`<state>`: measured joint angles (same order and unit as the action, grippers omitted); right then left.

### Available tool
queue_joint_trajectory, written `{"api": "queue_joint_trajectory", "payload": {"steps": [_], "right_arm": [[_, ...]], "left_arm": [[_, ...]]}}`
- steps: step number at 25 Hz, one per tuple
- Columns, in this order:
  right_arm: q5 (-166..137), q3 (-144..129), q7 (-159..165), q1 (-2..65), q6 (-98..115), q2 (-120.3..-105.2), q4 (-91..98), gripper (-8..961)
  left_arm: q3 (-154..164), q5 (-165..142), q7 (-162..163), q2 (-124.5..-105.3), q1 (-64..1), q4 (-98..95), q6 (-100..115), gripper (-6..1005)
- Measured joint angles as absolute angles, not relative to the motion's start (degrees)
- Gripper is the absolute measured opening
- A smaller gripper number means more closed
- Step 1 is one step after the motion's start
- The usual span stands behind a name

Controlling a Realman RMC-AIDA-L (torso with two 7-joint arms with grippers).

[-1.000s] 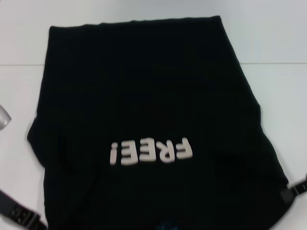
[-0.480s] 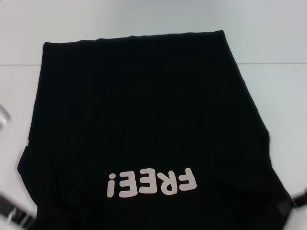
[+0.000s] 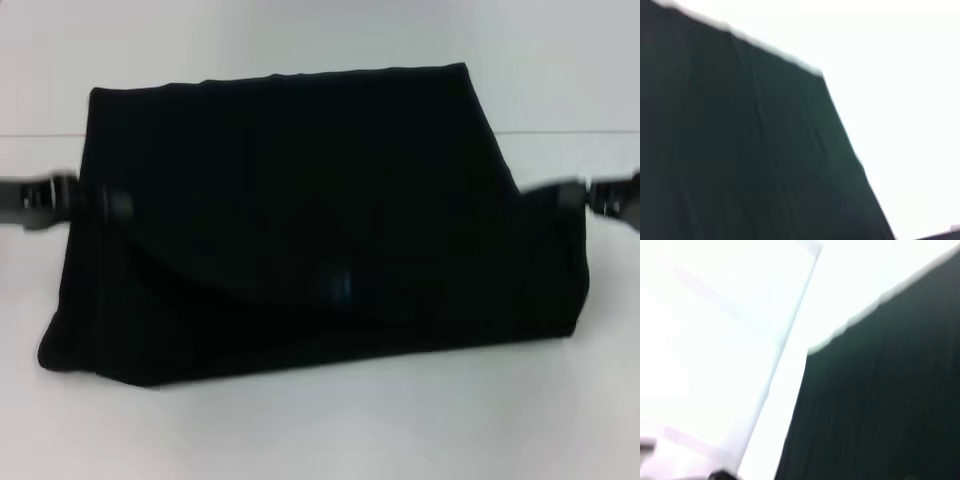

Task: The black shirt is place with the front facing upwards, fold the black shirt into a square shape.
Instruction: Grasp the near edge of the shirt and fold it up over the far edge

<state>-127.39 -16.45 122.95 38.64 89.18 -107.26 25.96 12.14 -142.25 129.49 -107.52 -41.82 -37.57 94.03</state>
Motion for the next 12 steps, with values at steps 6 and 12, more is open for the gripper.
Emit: {"api": "queue_joint_trajectory", "payload": {"steps": [6, 12], "right_arm": [[-118.06, -16.96, 116.64, 40.32, 75.52, -110.46, 25.06, 123], [-116.54, -17.19, 110.04, 43.82, 64.74, -113.75, 24.89, 133]], "left_arm": [[11.86, -133.09, 125.17, -109.45, -40.92, -32.40, 78.92, 38], [12.06, -127.00, 119.76, -113.01, -40.93, -31.48, 69.68, 39]]}}
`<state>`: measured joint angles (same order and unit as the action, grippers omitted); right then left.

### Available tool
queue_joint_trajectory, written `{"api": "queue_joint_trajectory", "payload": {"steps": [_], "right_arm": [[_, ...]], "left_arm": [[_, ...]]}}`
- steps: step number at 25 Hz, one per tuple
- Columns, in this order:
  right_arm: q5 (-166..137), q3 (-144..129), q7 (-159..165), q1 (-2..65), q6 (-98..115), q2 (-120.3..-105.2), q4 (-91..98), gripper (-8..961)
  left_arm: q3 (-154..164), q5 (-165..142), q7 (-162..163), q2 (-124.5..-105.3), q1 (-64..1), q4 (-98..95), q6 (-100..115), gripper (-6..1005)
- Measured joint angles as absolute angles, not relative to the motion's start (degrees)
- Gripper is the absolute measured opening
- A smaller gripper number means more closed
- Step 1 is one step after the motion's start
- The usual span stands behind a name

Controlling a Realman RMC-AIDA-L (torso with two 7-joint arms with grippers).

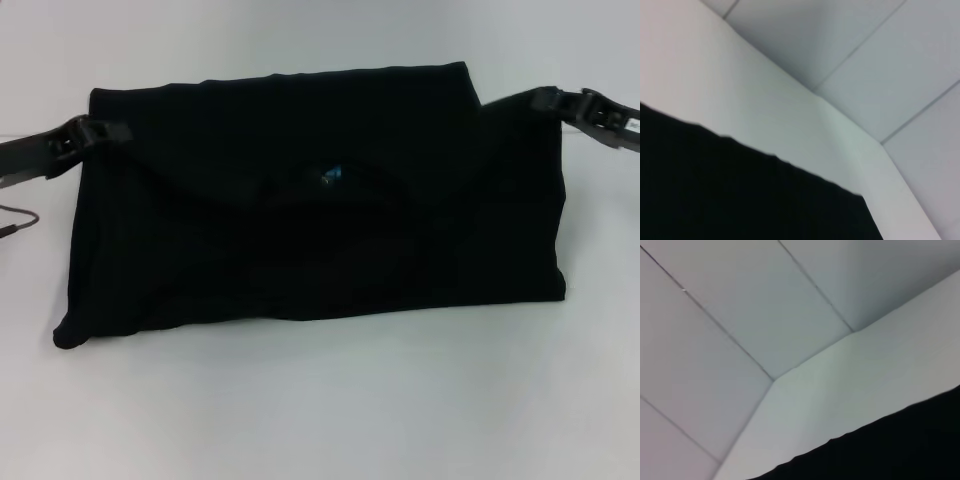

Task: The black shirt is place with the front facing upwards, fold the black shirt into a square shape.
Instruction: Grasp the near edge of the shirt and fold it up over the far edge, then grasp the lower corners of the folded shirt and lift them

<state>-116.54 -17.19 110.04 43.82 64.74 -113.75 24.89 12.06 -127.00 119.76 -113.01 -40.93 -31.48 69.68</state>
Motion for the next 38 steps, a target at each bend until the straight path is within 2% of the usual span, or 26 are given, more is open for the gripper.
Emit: {"api": "queue_joint_trajectory", "payload": {"steps": [4, 7, 11, 17, 23, 32, 35, 38], "right_arm": [[-116.47, -18.73, 106.23, 45.79, 57.60, -115.04, 23.91, 141], [-116.44, -20.14, 105.58, 46.32, 54.90, -115.43, 23.58, 146], [-116.36, -23.23, 102.93, 47.20, 48.71, -117.22, 23.54, 153], [-116.34, -27.38, 99.82, 48.81, 39.80, -119.77, 22.78, 164], [-116.33, -28.28, 98.29, 49.92, 36.83, -119.78, 20.85, 175], [-116.28, -28.65, 96.92, 48.93, 37.85, -119.58, 21.15, 191], [-116.08, -28.42, 97.15, 48.23, 39.18, -119.46, 21.45, 334], [-113.98, -28.09, 97.55, 46.67, 42.19, -119.21, 22.23, 460]], "left_arm": [[12.15, -125.24, 116.84, -114.46, -41.79, -31.25, 64.62, 40], [12.63, -125.05, 115.87, -115.06, -42.44, -31.06, 61.28, 40], [14.96, -124.98, 115.17, -116.02, -43.15, -31.02, 56.19, 41], [19.64, -124.92, 114.70, -118.54, -43.89, -31.17, 46.91, 42], [22.05, -124.54, 114.56, -120.91, -44.42, -31.31, 40.22, 43], [22.11, -115.42, 109.51, -121.60, -42.41, -30.87, 39.62, 45], [22.13, -112.13, 107.97, -121.65, -41.23, -30.64, 40.97, 171], [22.16, -110.95, 108.90, -120.47, -40.46, -28.60, 42.21, 300]]}}
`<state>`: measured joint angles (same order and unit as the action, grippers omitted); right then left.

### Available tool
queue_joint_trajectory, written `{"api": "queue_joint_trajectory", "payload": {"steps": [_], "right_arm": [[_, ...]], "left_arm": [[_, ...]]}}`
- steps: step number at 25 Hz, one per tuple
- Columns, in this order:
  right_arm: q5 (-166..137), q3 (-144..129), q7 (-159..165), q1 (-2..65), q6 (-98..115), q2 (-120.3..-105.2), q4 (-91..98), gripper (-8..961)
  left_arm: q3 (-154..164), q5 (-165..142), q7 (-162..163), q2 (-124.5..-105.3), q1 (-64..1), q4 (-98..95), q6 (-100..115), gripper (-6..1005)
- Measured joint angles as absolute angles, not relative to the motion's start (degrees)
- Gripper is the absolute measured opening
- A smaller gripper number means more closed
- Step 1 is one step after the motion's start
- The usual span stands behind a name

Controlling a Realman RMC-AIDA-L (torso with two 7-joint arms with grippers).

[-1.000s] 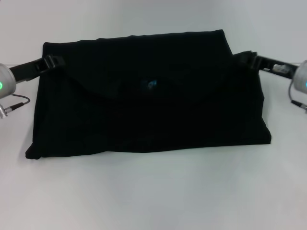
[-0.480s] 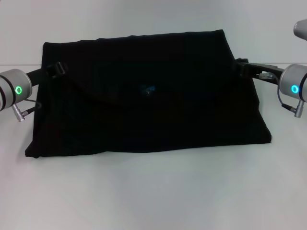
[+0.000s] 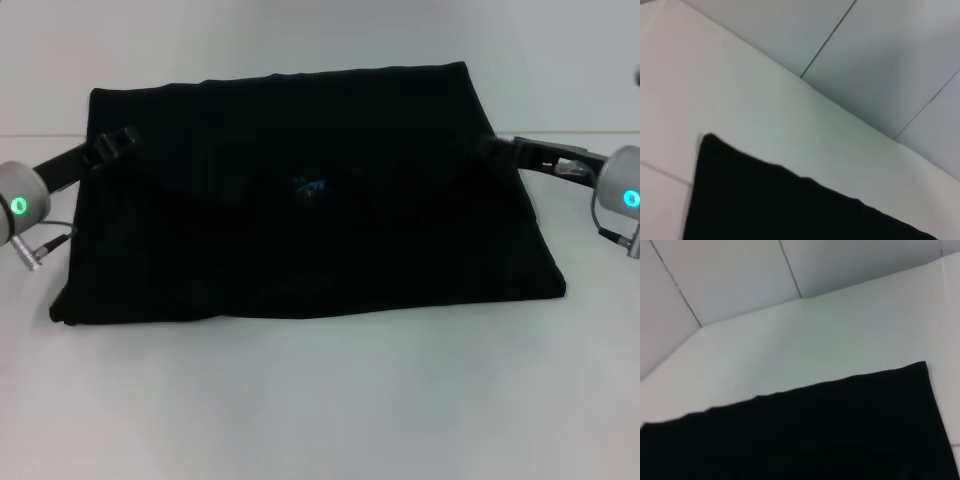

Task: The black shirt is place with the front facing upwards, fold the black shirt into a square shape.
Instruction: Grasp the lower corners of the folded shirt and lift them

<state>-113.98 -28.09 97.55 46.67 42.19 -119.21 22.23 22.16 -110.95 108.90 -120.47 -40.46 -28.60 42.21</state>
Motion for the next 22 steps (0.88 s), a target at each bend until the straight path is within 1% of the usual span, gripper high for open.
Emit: {"api": "queue_joint_trajectory", "payload": {"steps": [5, 7, 8, 10, 11, 14, 16, 18, 22], "right_arm": [[-109.25, -28.12, 97.01, 42.87, 50.58, -117.98, 22.92, 613], [-108.48, -28.31, 96.98, 41.41, 53.44, -117.46, 23.26, 674], [-108.37, -28.44, 96.95, 40.83, 54.83, -117.22, 23.47, 679], [-108.77, -29.19, 96.38, 39.24, 59.21, -116.41, 23.90, 690], [-109.16, -29.86, 95.60, 38.54, 61.88, -115.94, 24.06, 695], [-110.46, -32.43, 90.69, 36.01, 70.91, -114.57, 24.33, 704], [-110.84, -33.54, 86.44, 34.32, 75.44, -114.21, 24.38, 701], [-110.87, -34.12, 81.27, 32.68, 79.36, -114.43, 24.40, 698], [-111.05, -34.45, 72.54, 30.28, 84.15, -115.77, 24.15, 708]], "left_arm": [[23.21, -111.10, 112.05, -116.33, -40.40, -21.23, 42.96, 526], [23.48, -111.12, 112.31, -115.45, -40.22, -20.08, 45.18, 620], [23.56, -111.15, 112.78, -115.20, -39.84, -20.27, 47.08, 621], [25.17, -111.77, 116.01, -113.97, -38.26, -21.57, 53.25, 622], [26.52, -112.24, 117.84, -113.15, -37.67, -22.08, 55.54, 623], [31.07, -116.15, 125.11, -109.89, -35.76, -24.34, 64.16, 625], [31.66, -119.87, 127.75, -108.82, -34.60, -27.02, 68.74, 627], [31.36, -122.33, 128.49, -108.71, -33.19, -30.50, 72.04, 628], [31.05, -123.83, 127.68, -109.41, -29.95, -37.67, 75.57, 629]]}}
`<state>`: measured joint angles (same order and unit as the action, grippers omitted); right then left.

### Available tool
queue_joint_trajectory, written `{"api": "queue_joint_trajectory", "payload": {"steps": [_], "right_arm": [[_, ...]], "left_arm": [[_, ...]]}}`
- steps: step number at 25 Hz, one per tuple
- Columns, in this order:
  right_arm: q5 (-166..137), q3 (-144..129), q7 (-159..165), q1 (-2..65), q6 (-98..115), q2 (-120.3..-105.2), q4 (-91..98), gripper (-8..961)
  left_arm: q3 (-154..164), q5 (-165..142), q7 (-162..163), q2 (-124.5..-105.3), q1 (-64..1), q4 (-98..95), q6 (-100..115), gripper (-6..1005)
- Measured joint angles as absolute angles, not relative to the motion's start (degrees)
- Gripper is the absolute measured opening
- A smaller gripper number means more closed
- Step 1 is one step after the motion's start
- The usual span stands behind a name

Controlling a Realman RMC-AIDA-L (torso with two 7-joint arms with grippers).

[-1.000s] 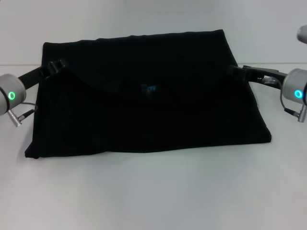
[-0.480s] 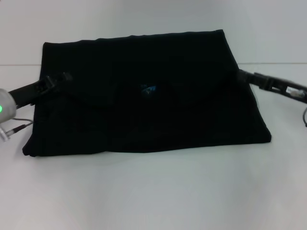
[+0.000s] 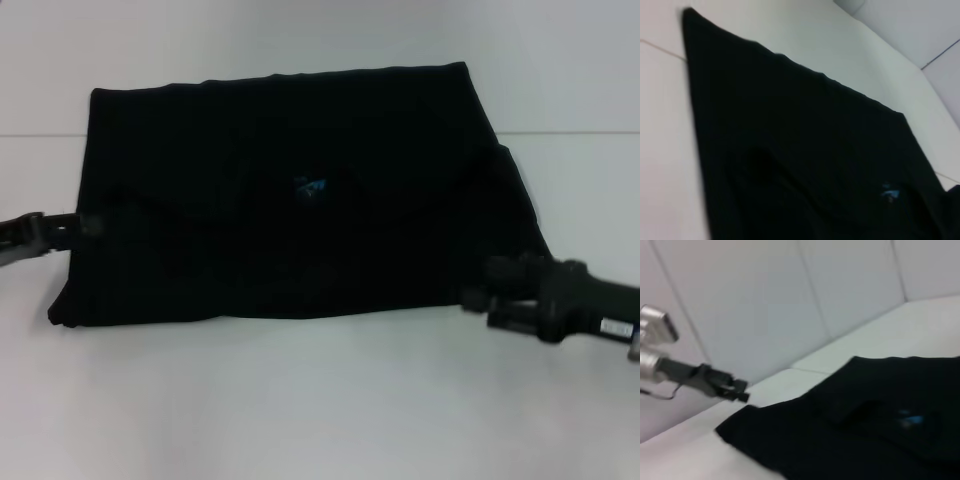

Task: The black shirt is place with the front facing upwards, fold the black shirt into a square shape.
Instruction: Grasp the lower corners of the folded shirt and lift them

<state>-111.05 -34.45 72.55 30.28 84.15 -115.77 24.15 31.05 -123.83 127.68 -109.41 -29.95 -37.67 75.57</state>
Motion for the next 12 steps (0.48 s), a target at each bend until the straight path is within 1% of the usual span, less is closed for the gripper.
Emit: {"api": "queue_joint_trajectory", "payload": {"steps": [2, 7, 10, 12], "right_arm": [[-111.96, -34.75, 70.64, 29.85, 84.29, -116.48, 24.02, 713], [-115.37, -34.89, 69.21, 30.08, 83.27, -117.93, 23.77, 894], [-115.88, -34.89, 69.17, 30.18, 82.80, -118.57, 23.70, 922], [-115.96, -34.89, 69.16, 30.18, 82.72, -118.73, 23.66, 923]], "left_arm": [[30.75, -123.96, 126.40, -109.60, -29.11, -39.05, 75.42, 630], [30.61, -126.73, 122.27, -109.52, -28.77, -39.44, 75.54, 639], [30.81, -128.71, 119.45, -109.58, -29.02, -39.35, 75.78, 638], [30.87, -129.77, 118.41, -109.69, -29.13, -39.15, 75.08, 671]]}}
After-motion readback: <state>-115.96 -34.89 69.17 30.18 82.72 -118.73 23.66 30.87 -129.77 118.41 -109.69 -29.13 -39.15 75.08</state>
